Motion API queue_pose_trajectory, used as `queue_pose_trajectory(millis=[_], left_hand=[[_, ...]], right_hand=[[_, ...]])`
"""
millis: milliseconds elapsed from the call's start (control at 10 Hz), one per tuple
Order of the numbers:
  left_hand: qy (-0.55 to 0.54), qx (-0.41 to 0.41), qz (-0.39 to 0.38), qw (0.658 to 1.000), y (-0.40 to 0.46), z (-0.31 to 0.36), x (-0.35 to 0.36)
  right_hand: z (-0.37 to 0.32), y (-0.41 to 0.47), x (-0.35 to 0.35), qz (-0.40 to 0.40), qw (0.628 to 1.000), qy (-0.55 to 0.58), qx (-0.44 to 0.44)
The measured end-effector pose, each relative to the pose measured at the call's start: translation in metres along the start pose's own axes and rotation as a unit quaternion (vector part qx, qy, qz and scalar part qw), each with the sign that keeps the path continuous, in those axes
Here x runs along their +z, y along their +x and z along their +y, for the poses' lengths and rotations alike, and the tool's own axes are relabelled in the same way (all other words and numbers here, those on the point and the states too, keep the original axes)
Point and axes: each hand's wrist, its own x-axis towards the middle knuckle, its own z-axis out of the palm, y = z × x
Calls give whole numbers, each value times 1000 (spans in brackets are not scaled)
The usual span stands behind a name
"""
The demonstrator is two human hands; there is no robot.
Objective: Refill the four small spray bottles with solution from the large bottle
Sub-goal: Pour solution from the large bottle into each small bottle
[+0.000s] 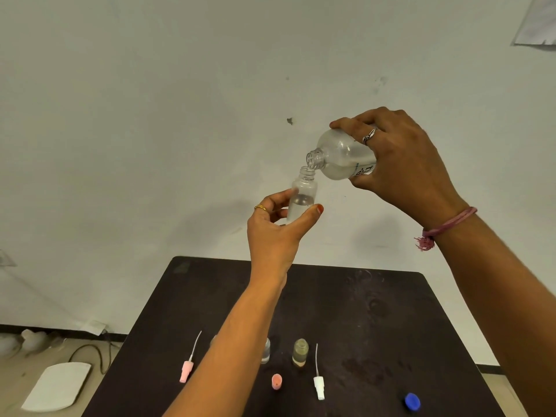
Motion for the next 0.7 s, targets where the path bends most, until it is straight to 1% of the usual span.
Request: queue_pose_trajectory(millis=[700], left_hand=[[7, -7, 4, 1000, 0, -2, 1]], right_hand=[[1, -1, 1, 2, 1000, -4, 0]])
